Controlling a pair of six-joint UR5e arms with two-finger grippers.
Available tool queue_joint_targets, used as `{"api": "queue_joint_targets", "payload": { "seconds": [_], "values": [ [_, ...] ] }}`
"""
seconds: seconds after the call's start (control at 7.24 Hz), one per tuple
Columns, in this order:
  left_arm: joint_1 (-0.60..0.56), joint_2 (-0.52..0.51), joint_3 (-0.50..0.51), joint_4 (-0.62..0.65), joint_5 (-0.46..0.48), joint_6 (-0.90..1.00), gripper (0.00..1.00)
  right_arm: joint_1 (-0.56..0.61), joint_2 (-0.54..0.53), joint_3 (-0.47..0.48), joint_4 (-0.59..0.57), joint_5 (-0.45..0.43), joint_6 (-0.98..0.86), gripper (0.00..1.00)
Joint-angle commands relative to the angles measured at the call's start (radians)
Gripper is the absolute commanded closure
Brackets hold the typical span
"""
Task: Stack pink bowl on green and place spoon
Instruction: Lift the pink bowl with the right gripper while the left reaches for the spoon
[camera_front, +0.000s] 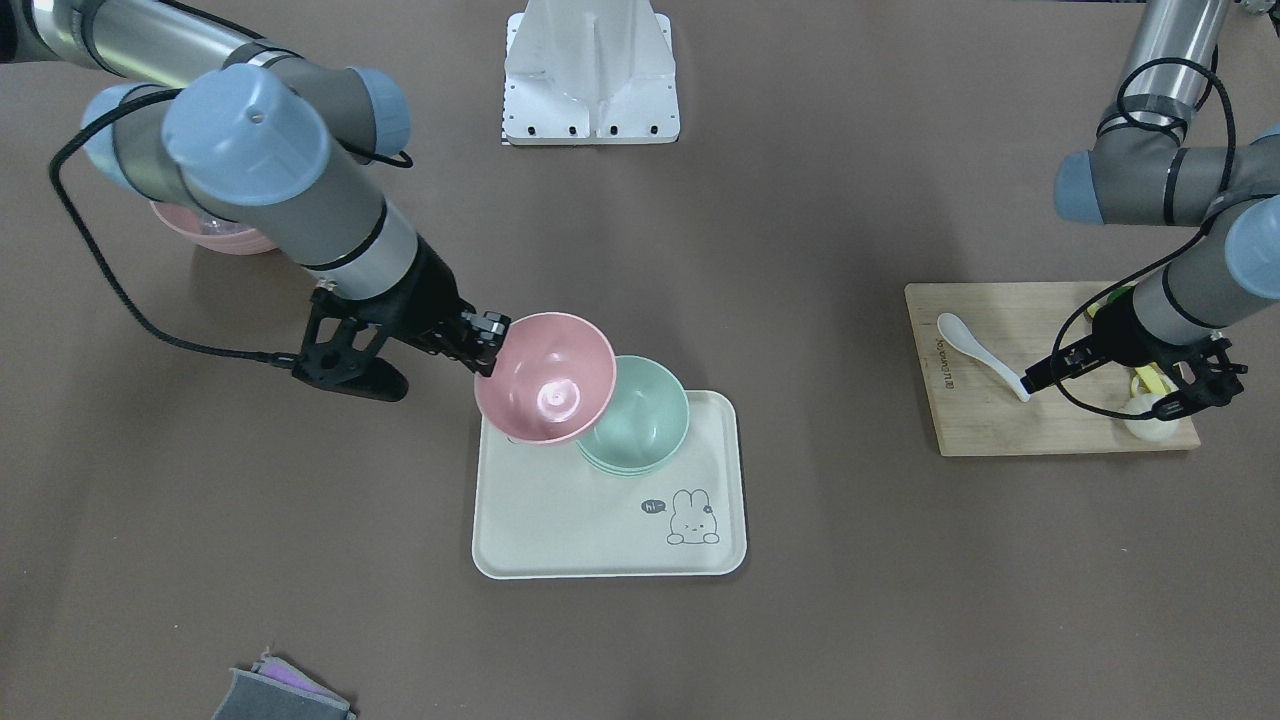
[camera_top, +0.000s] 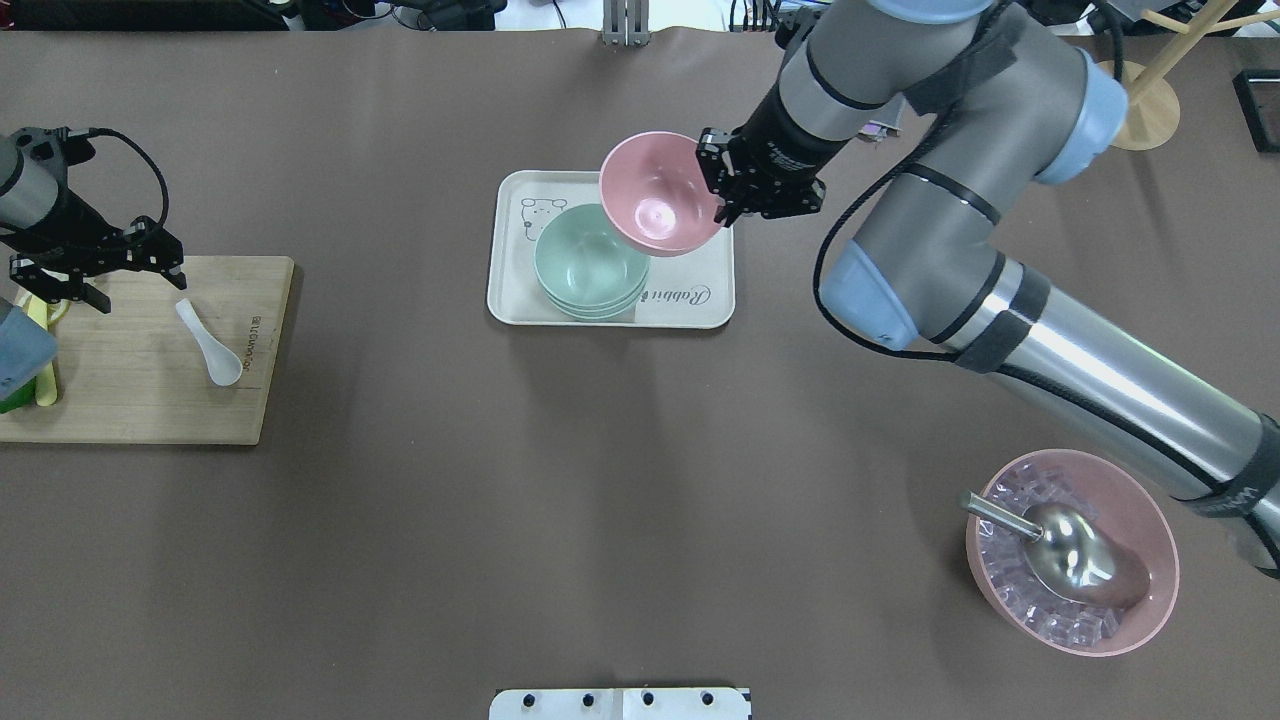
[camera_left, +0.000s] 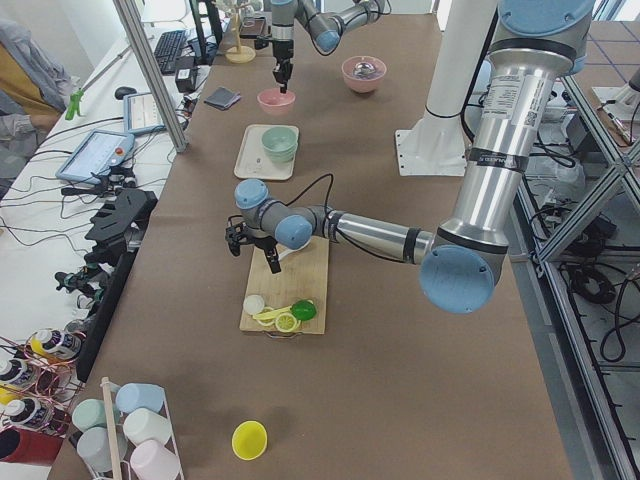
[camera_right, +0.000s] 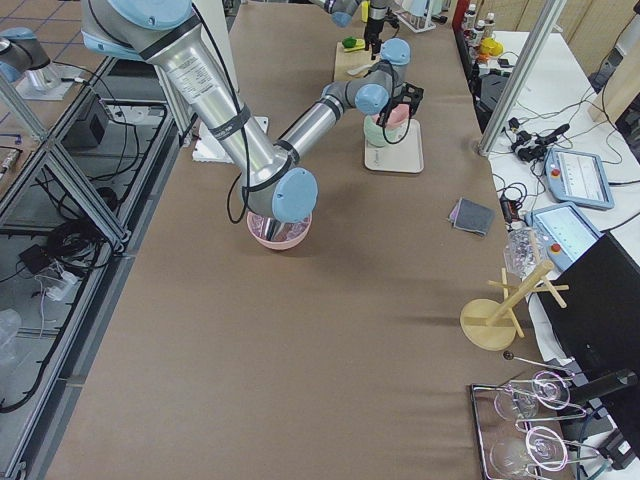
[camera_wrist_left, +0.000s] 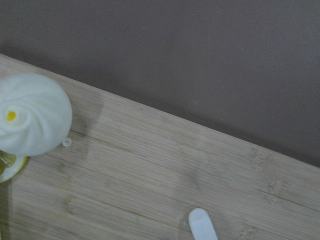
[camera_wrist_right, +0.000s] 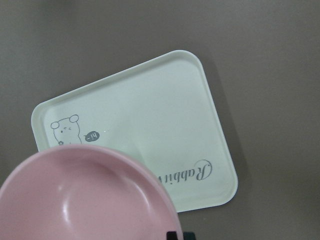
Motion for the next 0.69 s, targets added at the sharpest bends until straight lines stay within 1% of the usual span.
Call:
{"api": "queue_joint_targets", "payload": {
  "seconds": [0.0, 0.14, 0.41, 0.55],
  "values": [
    [0.009, -0.009, 0.001, 0.0, 0.0, -0.019, 0.07, -0.067, 0.081, -0.071, 0.003, -0.084, 0.072, 1.0],
    [0.009, -0.009, 0.0, -0.001, 0.0, -0.019, 0.07, -0.073, 0.093, -0.098, 0.015, -0.085, 0.072, 1.0],
    [0.012, -0.01, -0.002, -0.001, 0.0, -0.021, 0.07, -0.09, 0.092, -0.152, 0.09, -0.084, 0.084, 1.0],
    [0.012, -0.01, -0.004, -0.001, -0.002, -0.022, 0.07, -0.099, 0.092, -0.16, 0.102, -0.084, 0.092, 1.0]
  ]
}}
